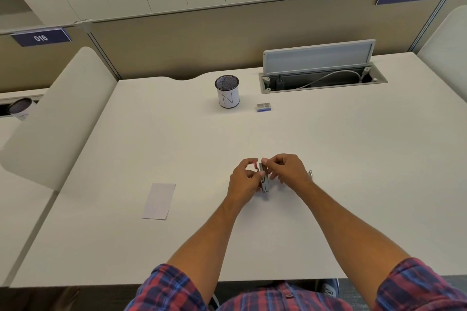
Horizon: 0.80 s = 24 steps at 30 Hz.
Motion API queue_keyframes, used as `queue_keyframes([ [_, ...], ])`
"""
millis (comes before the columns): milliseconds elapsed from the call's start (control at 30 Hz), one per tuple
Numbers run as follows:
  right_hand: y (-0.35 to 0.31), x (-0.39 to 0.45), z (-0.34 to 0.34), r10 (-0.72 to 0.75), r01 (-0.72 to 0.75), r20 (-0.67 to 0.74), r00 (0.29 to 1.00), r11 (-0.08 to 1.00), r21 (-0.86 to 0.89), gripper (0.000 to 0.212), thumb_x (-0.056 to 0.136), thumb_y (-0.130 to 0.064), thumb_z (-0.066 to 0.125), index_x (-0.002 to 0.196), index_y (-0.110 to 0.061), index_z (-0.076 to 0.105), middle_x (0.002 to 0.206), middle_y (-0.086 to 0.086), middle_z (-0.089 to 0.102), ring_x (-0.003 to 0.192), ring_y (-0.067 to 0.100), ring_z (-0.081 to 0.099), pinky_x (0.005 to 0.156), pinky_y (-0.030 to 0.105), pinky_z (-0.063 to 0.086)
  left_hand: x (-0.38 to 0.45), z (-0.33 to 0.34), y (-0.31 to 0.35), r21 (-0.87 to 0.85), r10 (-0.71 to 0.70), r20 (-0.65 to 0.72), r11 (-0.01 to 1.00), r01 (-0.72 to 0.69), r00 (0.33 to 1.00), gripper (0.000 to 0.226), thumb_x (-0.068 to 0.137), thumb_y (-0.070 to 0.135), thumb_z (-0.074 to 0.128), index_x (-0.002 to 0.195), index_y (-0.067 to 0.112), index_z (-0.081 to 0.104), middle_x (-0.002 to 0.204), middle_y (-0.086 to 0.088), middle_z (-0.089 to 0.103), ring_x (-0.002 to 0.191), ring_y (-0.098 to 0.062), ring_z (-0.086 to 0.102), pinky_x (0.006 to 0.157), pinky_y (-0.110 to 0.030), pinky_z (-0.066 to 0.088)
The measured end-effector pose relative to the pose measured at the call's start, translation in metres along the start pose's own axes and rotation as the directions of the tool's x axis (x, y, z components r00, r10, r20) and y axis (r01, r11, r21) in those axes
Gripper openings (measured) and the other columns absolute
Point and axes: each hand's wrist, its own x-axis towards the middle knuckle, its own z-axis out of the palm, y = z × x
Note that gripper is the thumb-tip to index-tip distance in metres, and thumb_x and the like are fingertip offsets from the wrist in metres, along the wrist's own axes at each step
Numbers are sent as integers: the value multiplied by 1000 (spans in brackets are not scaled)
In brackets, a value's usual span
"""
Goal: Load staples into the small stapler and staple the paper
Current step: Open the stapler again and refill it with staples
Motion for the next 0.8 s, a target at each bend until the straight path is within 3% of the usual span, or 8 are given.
queue_keyframes([
  [167, 5, -3, 5, 37, -37, 14, 999, 999, -12, 29, 89, -36, 76, 82, -8, 76, 69, 3, 78, 66, 19, 77, 61, 35, 62, 0, 0, -3, 167, 16, -20, 986, -12, 1000, 40, 100, 28, 59, 140, 28, 57, 112, -4, 74, 94, -13, 71, 77, -25, 59],
  [300, 11, -3, 9, 81, -81, 12, 997, 997, 13, 31, 89, -34, 77, 82, -4, 74, 69, 9, 77, 65, 25, 77, 64, 42, 65, 1, 1, -2, 237, 9, -15, 971, -5, 1000, 44, 101, 23, 57, 145, 20, 53, 121, -2, 66, 100, -13, 63, 67, -6, 42],
  [500, 16, -5, 9, 91, -93, 29, 995, 993, 75, 33, 90, -33, 77, 86, 0, 72, 73, 11, 78, 69, 28, 77, 69, 46, 65, 3, 2, -2, 230, -18, 16, 973, 13, 1000, 49, 101, 20, 58, 148, 16, 50, 126, -1, 65, 107, -14, 62, 87, -21, 46],
  [633, 17, -5, 9, 95, -106, 76, 993, 984, 145, 39, 96, -37, 69, 97, 2, 62, 82, 15, 78, 78, 32, 77, 77, 47, 64, 6, -4, -1, 249, -8, 4, 969, 7, 1000, 43, 98, 28, 62, 139, 14, 61, 133, 4, 67, 106, -1, 59, 90, -17, 42],
  [733, 15, -6, 7, 93, -116, 107, 990, 966, 233, 37, 101, -38, 61, 104, -1, 55, 89, 18, 78, 78, 31, 77, 73, 42, 61, 5, -13, 8, 266, 50, 2, 963, -49, 999, 36, 93, 37, 69, 124, 18, 72, 109, 8, 74, 91, -10, 71, 94, -33, 54],
  [800, 11, -5, 7, 104, -126, 100, 990, 960, 250, 33, 103, -38, 58, 104, -5, 53, 93, 21, 76, 74, 30, 77, 66, 39, 60, 6, -25, 11, 401, 166, -76, 908, -122, 983, 26, 93, 35, 69, 113, 19, 75, 100, 5, 72, 87, -13, 68, 90, -35, 54],
])
